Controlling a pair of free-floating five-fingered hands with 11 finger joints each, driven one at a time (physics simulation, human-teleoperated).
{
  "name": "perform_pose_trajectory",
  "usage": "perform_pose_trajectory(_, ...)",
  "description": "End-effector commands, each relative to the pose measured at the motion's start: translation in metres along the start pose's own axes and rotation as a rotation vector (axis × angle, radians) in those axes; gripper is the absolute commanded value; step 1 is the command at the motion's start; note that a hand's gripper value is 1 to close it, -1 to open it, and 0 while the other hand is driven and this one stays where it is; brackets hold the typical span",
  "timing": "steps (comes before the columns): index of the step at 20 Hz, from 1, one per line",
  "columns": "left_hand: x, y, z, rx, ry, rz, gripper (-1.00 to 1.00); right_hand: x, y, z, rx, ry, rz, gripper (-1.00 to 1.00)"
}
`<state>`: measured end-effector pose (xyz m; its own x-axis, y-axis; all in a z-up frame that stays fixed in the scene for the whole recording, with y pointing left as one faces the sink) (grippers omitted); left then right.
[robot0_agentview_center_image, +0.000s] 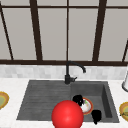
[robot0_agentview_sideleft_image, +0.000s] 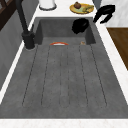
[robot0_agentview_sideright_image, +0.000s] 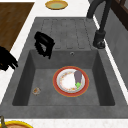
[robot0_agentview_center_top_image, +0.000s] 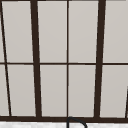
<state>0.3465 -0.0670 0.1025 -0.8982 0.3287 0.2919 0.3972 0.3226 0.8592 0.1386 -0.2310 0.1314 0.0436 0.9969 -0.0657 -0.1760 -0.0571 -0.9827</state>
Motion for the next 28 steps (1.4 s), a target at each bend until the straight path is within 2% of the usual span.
perform_pose_trajectory(1,-0.026,-0.012,0.012,-0.073,0.011,0.031,1.0,0.0,0.0,0.0,0.0,0.0,0.0,0.0)
perform_pose_trajectory(2,-0.027,-0.019,0.013,-0.072,0.021,0.027,1.0,0.0,0.0,0.0,0.0,0.0,0.0,0.0)
perform_pose_trajectory(3,-0.024,-0.024,0.013,-0.048,0.029,0.022,1.0,0.0,0.0,0.0,0.0,0.0,0.0,0.0)
perform_pose_trajectory(4,-0.025,-0.031,0.016,-0.053,0.027,0.021,1.0,0.0,0.0,0.0,0.0,0.0,0.0,0.0)
perform_pose_trajectory(5,-0.03,-0.038,0.016,-0.081,0.013,0.025,1.0,0.0,0.0,0.0,0.0,0.0,0.0,0.0)
perform_pose_trajectory(6,-0.035,-0.043,0.017,-0.093,-0.002,0.033,-1.0,0.0,0.0,0.0,0.0,0.0,0.0,0.0)
perform_pose_trajectory(7,-0.041,-0.046,0.019,-0.093,0.0,0.04,-1.0,0.0,0.0,0.0,0.0,0.0,0.0,0.0)
perform_pose_trajectory(10,-0.059,-0.057,0.025,-0.123,-0.015,0.05,-1.0,0.0,0.0,0.0,0.0,0.0,0.0,0.0)
perform_pose_trajectory(11,-0.062,-0.06,0.026,-0.13,-0.001,0.067,-1.0,0.0,0.0,0.0,0.0,0.0,0.0,0.0)
perform_pose_trajectory(12,-0.061,-0.059,0.027,-0.103,0.01,0.067,-1.0,0.0,0.0,0.0,0.0,0.0,0.0,0.0)
perform_pose_trajectory(13,-0.055,-0.058,0.026,-0.067,0.001,0.066,-1.0,0.0,0.0,0.0,0.0,0.0,0.0,0.0)
perform_pose_trajectory(14,-0.054,-0.056,0.025,-0.076,0.015,0.049,-1.0,0.0,0.0,0.0,0.0,0.0,0.0,0.0)
perform_pose_trajectory(15,-0.055,-0.057,0.026,-0.048,0.003,0.054,-1.0,0.0,0.0,0.0,0.0,0.0,0.0,0.0)
perform_pose_trajectory(19,-0.055,-0.057,0.027,-0.057,-0.002,0.066,-1.0,0.0,0.0,0.0,0.0,0.0,0.0,0.0)
perform_pose_trajectory(20,-0.059,-0.055,0.028,-0.06,-0.002,0.086,-1.0,0.0,0.0,0.0,0.0,0.0,0.0,0.0)
perform_pose_trajectory(21,-0.063,-0.05,0.026,-0.101,0.023,0.12,-1.0,0.0,0.0,0.0,0.0,0.0,0.0,0.0)
perform_pose_trajectory(22,-0.064,-0.046,0.018,-0.152,0.045,0.126,-1.0,0.0,0.0,0.0,0.0,0.0,0.0,0.0)
perform_pose_trajectory(24,-0.071,-0.044,0.02,-0.192,0.058,0.125,-1.0,0.0,0.0,0.0,0.0,0.0,0.0,0.0)
perform_pose_trajectory(28,-0.086,-0.037,0.019,-0.245,0.088,0.129,-1.0,0.0,0.0,0.0,0.0,0.0,0.0,0.0)
